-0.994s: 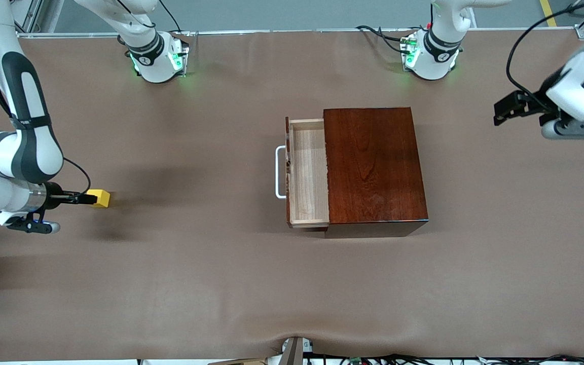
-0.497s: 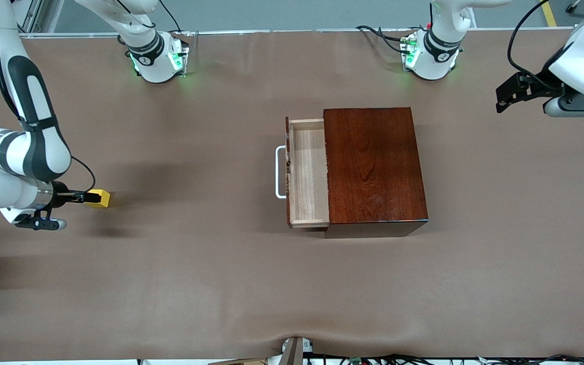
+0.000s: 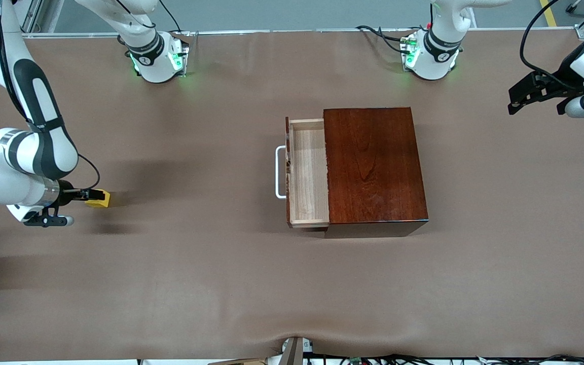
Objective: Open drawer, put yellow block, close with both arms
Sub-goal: 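Lower the right gripper and grasp the yellow cube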
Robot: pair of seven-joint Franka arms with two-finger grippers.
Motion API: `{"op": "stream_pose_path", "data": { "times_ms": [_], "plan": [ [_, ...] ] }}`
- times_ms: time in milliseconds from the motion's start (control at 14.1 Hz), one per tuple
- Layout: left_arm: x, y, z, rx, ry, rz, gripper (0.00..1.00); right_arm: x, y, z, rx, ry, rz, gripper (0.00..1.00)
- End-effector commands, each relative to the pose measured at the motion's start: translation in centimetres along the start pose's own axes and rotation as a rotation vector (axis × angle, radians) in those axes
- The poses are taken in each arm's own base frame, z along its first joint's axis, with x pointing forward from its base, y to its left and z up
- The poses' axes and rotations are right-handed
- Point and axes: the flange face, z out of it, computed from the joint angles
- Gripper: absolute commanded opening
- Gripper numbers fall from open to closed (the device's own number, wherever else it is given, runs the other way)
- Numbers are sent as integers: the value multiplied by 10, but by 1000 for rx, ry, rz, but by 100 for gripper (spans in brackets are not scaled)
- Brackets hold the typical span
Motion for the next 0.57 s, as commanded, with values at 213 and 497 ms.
{"op": "stream_pose_path", "data": {
  "times_ms": [213, 497],
  "plan": [
    [-4, -6, -8, 19, -10, 0, 100, -7, 22, 23, 13, 12, -1, 100],
    [-11, -20, -9, 20, -26, -29, 100, -20, 18, 45, 7, 36, 9, 87]
  ]
}}
